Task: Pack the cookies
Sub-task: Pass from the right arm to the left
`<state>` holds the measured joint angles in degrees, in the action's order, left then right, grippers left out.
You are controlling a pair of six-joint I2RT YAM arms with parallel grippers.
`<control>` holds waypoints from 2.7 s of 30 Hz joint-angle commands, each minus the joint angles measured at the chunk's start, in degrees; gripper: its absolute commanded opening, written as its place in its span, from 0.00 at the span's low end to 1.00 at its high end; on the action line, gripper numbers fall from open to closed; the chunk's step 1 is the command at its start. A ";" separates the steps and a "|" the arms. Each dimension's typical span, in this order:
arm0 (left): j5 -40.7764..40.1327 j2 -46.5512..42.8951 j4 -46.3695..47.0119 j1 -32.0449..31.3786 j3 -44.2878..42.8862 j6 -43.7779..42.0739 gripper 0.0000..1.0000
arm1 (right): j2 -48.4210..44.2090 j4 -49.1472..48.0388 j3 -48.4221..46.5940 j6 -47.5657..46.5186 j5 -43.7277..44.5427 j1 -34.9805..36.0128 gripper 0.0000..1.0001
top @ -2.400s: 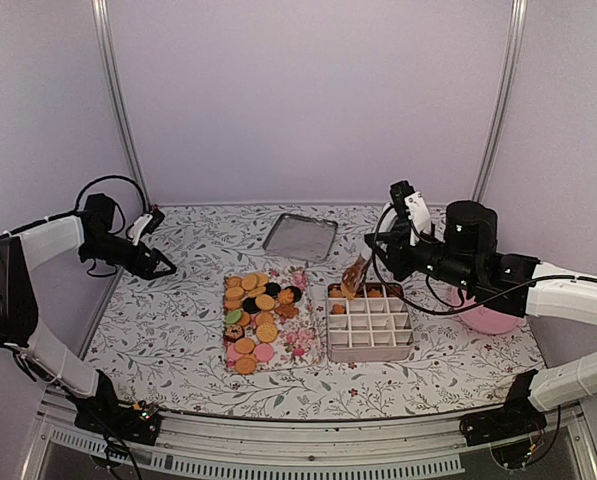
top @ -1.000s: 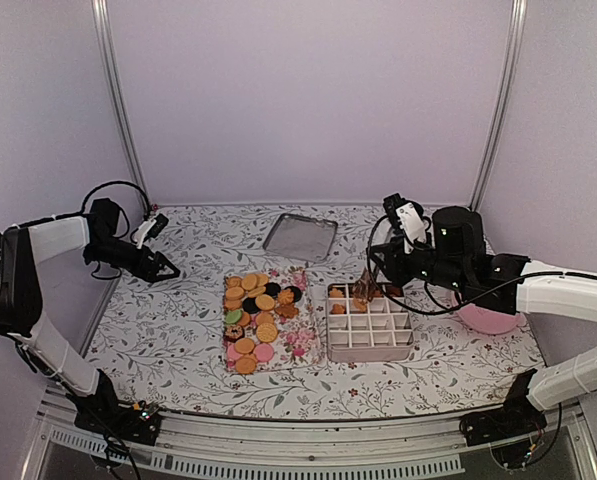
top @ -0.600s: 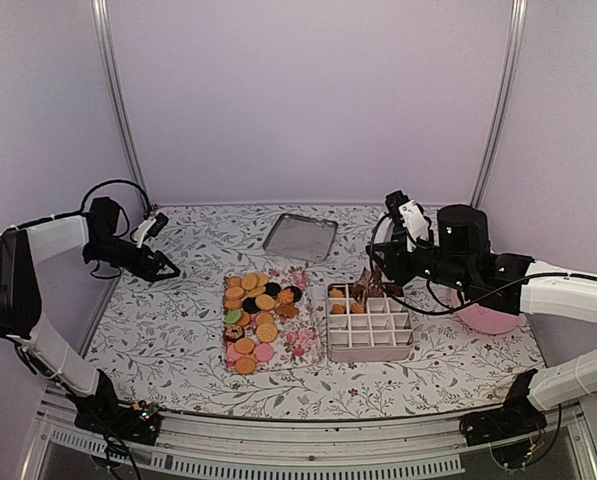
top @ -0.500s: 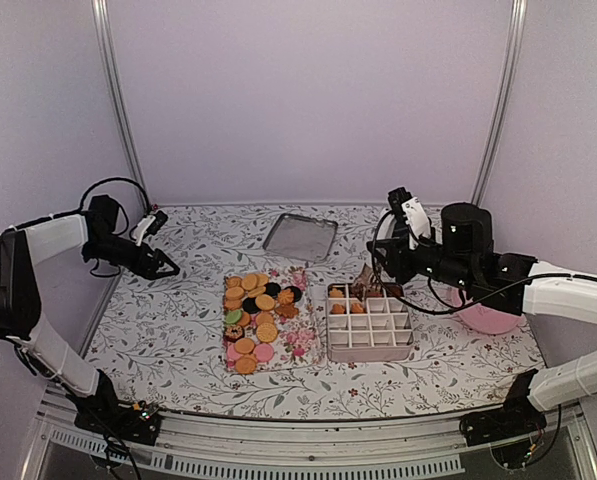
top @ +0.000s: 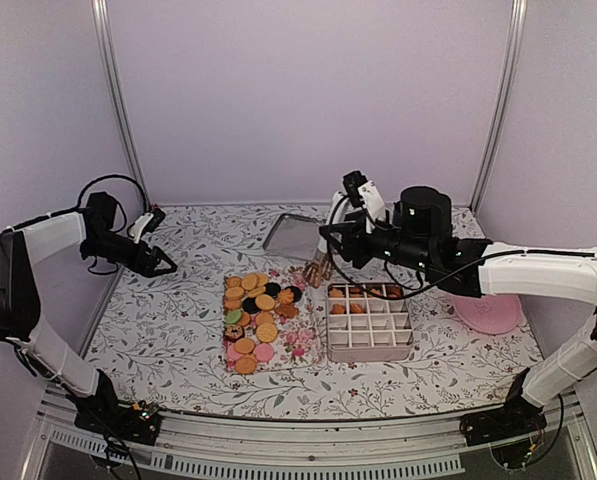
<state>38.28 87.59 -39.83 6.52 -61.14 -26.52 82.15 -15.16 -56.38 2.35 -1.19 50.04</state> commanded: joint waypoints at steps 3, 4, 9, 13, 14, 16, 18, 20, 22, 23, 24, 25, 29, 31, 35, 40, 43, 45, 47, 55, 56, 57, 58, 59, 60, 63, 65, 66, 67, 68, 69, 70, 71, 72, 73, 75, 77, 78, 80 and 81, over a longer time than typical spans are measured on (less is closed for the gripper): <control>-3.48 0.08 -1.54 0.68 -1.52 -1.25 0.90 | 12.95 -10.96 -11.25 1.01 -6.37 4.87 0.38; -3.88 -0.02 -1.68 0.68 -1.46 -1.52 0.90 | 15.32 -11.47 -12.36 1.14 -7.03 5.47 0.38; -4.81 -1.19 -1.74 0.77 -0.72 -2.42 0.90 | 26.35 -12.19 -21.73 1.97 -9.60 6.19 0.40; -5.28 -2.25 -1.74 0.82 0.28 -2.98 0.90 | 31.76 -12.24 -25.24 3.09 -10.38 6.16 0.43; -5.31 -2.37 -1.66 0.78 0.58 -3.12 0.90 | 32.58 -12.27 -25.55 3.36 -10.45 6.15 0.43; -5.27 -2.67 -1.57 0.76 1.05 -3.12 0.90 | 33.84 -12.48 -25.95 4.32 -11.02 6.20 0.44; -5.19 -2.76 -1.50 0.77 1.23 -3.03 0.90 | 34.80 -12.80 -26.08 5.08 -11.64 6.15 0.44; -5.15 -2.81 -1.43 0.76 1.37 -2.92 0.90 | 35.29 -13.34 -26.06 5.91 -12.26 6.18 0.44; -5.14 -2.98 -1.47 0.78 1.49 -2.93 0.90 | 35.53 -13.86 -25.99 6.54 -12.61 6.13 0.45; -5.22 -3.02 -1.43 0.77 1.62 -2.96 0.90 | 35.49 -14.16 -25.88 6.85 -12.61 6.19 0.45; -5.22 -3.02 -1.47 0.77 1.66 -2.93 0.90 | 35.41 -14.54 -25.64 7.02 -12.61 6.14 0.44; -5.22 -3.14 -1.47 0.77 1.77 -2.92 0.90 | 35.22 -14.92 -25.49 7.19 -12.49 6.20 0.44; -5.18 -3.40 -1.47 0.77 1.90 -2.93 0.90 | 34.59 -16.59 -24.93 7.40 -11.97 6.18 0.44; -5.02 -3.47 -1.41 0.80 1.97 -2.92 0.90 | 34.48 -18.20 -24.64 7.98 -11.86 6.12 0.43; -4.78 -3.46 -1.12 0.77 2.41 -2.59 0.90 | 35.80 -20.59 -25.24 9.54 -12.10 6.37 0.42; -3.56 -3.65 -0.22 0.73 2.37 -1.91 0.89 | 38.46 -21.05 -28.26 10.26 -13.06 6.94 0.41; -1.94 -3.21 1.39 0.13 1.56 -0.48 0.88 | 39.49 -20.97 -29.38 10.22 -13.78 7.32 0.41; -1.11 -2.26 1.51 -1.03 0.52 0.15 0.88 | 39.81 -20.89 -29.33 9.89 -13.57 7.50 0.41; -0.60 -1.58 1.58 -2.54 -0.13 0.24 0.88 | 40.00 -21.07 -28.99 9.80 -13.04 7.53 0.41; 6.93 -2.78 1.23 -7.68 0.37 -0.94 0.89 | 41.97 -23.56 -30.86 10.10 -14.16 7.52 0.41; 8.41 -3.24 0.70 -8.29 0.47 -1.40 0.90 | 41.81 -24.28 -30.93 10.34 -14.30 7.49 0.40; 10.14 -3.58 0.23 -8.99 0.53 -1.89 0.90 | 41.55 -25.16 -31.03 10.58 -14.57 7.43 0.40; 11.67 -3.91 -0.28 -9.82 0.54 -2.29 0.90 | 41.41 -25.93 -31.18 11.05 -14.87 7.43 0.41; 13.05 -4.12 -0.84 -10.63 0.46 -2.64 0.90 | 41.24 -26.61 -31.42 11.44 -15.15 7.42 0.41; 14.34 -4.24 -1.36 -11.57 0.11 -2.96 0.90 | 41.10 -27.27 -31.69 11.78 -15.35 7.36 0.40; 18.50 -4.48 -3.12 -13.60 -0.84 -3.20 0.89 | 40.38 -29.86 -31.88 13.88 -16.11 7.19 0.40; 21.22 -4.83 -3.54 -14.00 -0.90 -2.99 0.88 | 39.82 -31.38 -31.87 15.61 -16.66 6.85 0.40; 22.35 -5.17 -3.58 -14.04 -0.85 -2.86 0.87 | 39.50 -32.07 -31.79 16.36 -16.79 6.75 0.40; 23.93 -5.50 -3.69 -14.08 -0.82 -2.84 0.86 | 39.21 -33.10 -31.63 16.90 -16.97 6.66 0.40; 25.09 -5.84 -3.83 -14.08 -0.76 -2.83 0.85 | 38.99 -33.80 -31.53 17.66 -17.04 6.54 0.40; 26.12 -6.16 -3.99 -14.23 -0.66 -2.82 0.83 | 38.89 -34.41 -31.51 18.25 -17.19 6.47 0.40; 27.00 -6.42 -4.13 -14.29 -0.50 -2.83 0.82 | 38.81 -34.97 -31.52 18.69 -17.26 6.34 0.40; 27.75 -6.58 -4.45 -14.38 -0.40 -2.91 0.80 | 38.79 -35.68 -31.51 19.26 -17.37 6.30 0.40; 28.28 -6.66 -4.76 -14.53 -0.34 -3.03 0.79 | 38.77 -36.33 -31.53 19.69 -17.50 6.19 0.40; 28.78 -6.69 -5.33 -14.58 -0.30 -3.39 0.77 | 38.85 -36.92 -31.58 20.27 -17.71 6.06 0.40; 29.39 -6.61 -6.21 -14.65 -0.03 -4.15 0.74 | 38.95 -38.30 -31.60 21.81 -18.47 5.67 0.40; 29.64 -6.57 -6.64 -14.68 0.50 -4.49 0.71 | 39.05 -39.51 -31.60 23.22 -19.40 5.37 0.40; 29.72 -6.54 -6.70 -14.70 0.65 -4.54 0.71 | 39.05 -40.07 -31.60 24.09 -19.80 5.20 0.40; 29.94 -6.52 -7.04 -14.71 0.80 -4.97 0.69 | 38.99 -40.86 -31.47 25.18 -20.59 4.83 0.40; 30.11 -6.61 -7.31 -14.73 0.77 -5.05 0.67 | 38.97 -41.29 -31.38 25.88 -20.75 4.70 0.40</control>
<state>65.80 81.65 -45.15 -7.66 -60.71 -30.09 123.59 -50.74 -86.63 24.18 -19.86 55.66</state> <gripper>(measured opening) 0.694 0.403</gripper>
